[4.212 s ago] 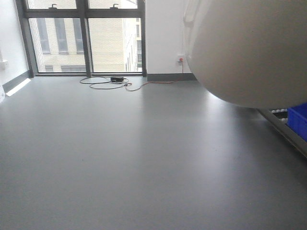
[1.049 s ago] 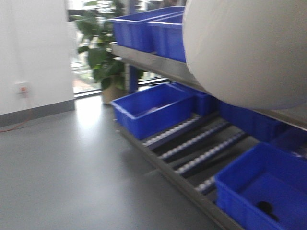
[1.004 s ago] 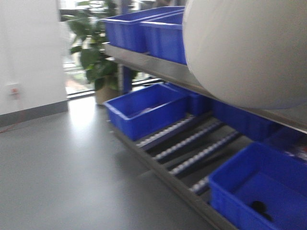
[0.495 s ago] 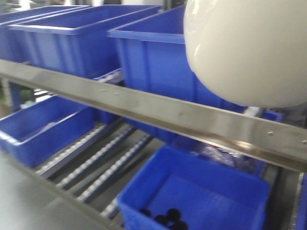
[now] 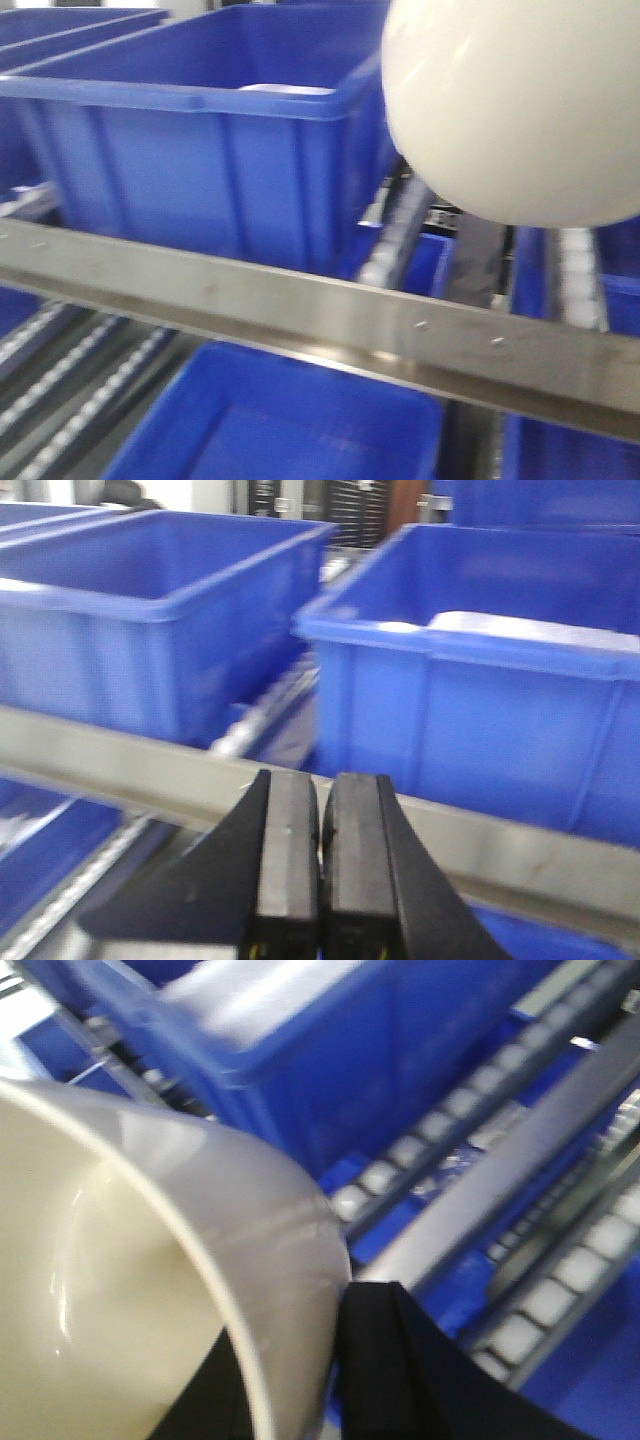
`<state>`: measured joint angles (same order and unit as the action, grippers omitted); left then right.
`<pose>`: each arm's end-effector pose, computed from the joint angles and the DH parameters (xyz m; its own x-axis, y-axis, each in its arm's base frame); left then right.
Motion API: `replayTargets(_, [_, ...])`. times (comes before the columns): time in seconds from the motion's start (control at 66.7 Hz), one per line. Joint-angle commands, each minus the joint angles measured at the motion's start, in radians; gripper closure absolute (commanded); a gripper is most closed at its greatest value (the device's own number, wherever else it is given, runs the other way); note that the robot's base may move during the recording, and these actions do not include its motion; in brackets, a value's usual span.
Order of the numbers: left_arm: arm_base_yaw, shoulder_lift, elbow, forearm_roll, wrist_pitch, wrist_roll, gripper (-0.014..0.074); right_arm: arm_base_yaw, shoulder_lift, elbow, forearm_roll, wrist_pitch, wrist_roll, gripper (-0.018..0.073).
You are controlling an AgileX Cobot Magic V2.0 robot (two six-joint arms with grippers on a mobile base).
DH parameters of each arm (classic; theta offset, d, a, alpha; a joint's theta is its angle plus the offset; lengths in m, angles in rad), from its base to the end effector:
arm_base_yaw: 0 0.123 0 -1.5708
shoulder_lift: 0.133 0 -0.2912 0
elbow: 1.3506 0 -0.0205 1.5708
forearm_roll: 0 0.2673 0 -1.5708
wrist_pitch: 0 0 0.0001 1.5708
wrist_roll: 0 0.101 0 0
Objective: Move white bin to right shelf second layer
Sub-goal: 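Drive up to the shelf, holding the bin above the second-layer rollers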
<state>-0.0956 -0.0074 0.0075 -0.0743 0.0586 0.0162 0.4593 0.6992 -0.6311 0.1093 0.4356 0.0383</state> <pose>0.0762 -0.0078 0.2059 0.0227 -0.0604 -0.9979 0.1013 0.9932 -0.0578 0.1442 0.0765 0.3232 -0.4232 -0.0566 -0.9043 -0.4266 0.8929 0.1438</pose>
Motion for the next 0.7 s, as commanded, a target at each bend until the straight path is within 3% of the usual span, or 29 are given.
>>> replayTargets(0.0, [-0.006,-0.003,0.037,-0.009,-0.086,-0.01,0.0512,-0.005,-0.006,-0.032,0.001,-0.093,-0.001,0.0504])
replayTargets(0.69, [-0.006,-0.003,0.037,-0.009,-0.086,-0.01,0.0512,-0.005,-0.006,-0.032,0.001,-0.093,-0.001,0.0504])
